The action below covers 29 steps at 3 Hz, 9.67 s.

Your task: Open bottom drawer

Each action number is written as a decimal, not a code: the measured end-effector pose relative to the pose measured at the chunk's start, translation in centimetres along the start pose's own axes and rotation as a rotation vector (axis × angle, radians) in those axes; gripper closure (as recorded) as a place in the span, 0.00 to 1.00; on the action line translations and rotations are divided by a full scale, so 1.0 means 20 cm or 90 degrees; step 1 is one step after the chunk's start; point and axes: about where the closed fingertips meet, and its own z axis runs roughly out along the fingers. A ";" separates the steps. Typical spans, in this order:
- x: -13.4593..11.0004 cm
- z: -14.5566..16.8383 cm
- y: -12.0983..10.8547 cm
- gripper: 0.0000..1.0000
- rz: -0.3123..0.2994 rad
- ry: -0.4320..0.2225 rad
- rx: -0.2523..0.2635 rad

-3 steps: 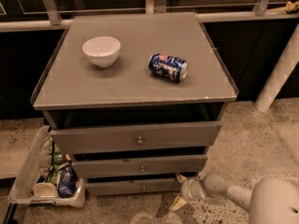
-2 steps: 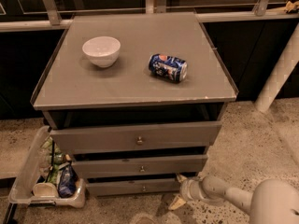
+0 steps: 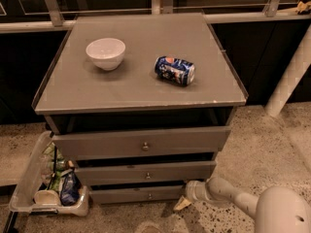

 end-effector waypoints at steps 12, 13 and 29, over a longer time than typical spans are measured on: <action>0.04 -0.05 0.17 0.14 0.037 -0.028 -0.046; 0.09 -0.09 0.28 0.37 0.066 -0.028 -0.038; 0.17 -0.22 0.49 0.00 0.070 0.011 -0.076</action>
Offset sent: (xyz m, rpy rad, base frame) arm 0.0000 0.0000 0.0000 0.0000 0.0000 0.0000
